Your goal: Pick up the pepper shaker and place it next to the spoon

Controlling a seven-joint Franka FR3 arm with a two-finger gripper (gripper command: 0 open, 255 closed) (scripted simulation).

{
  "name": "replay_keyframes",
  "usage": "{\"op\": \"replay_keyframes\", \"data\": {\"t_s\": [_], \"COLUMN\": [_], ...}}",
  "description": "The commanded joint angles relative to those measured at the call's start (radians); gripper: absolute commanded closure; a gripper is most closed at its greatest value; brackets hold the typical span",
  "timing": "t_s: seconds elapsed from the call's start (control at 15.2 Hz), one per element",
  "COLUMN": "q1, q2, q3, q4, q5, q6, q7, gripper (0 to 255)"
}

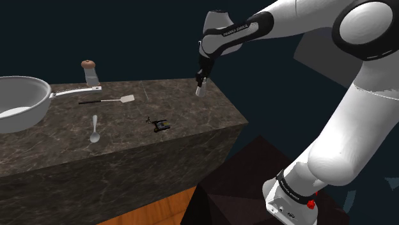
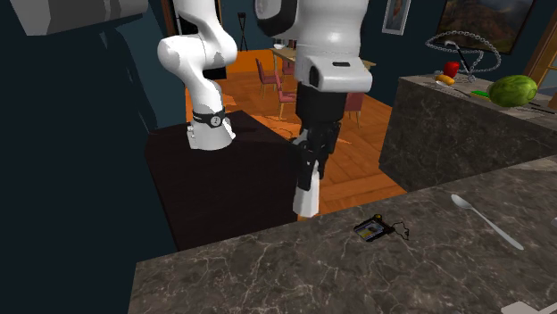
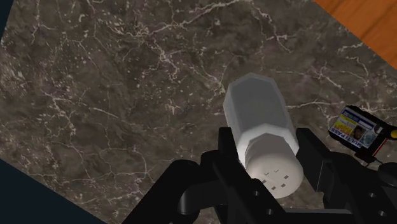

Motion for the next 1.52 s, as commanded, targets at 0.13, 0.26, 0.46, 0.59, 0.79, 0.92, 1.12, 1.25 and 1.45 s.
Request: {"op": "replay_keyframes", "data": {"t_s": [0.13,0.26,0.46,0.59,0.79,0.92,1.12,1.25,1.45], "q1": [0.053,0.081,0.124,0.153,0.196,0.226,0.271,0.301,0.348], "q2": [0.007,0.014,0.031,0.046,0.075,0.099,0.141,0.173,0.228], "q3": [0.031,0.047,0.071,0.086,0.108,0.122,0.14,0.151,0.165], "q4": [0.009,0.021,0.047,0.07,0.113,0.149,0.211,0.26,0.344], "q5": [-0.012,-0.018,-0.028,-0.034,-0.044,-0.051,-0.062,-0.069,-0.081], "q6": [-0.011,-0.02,-0.036,-0.049,-0.07,-0.087,-0.116,-0.138,-0.175], "q7": [0.091,0.139,0.209,0.255,0.322,0.365,0.428,0.468,0.525], "gripper": [255,255,255,255,255,255,255,255,255]}}
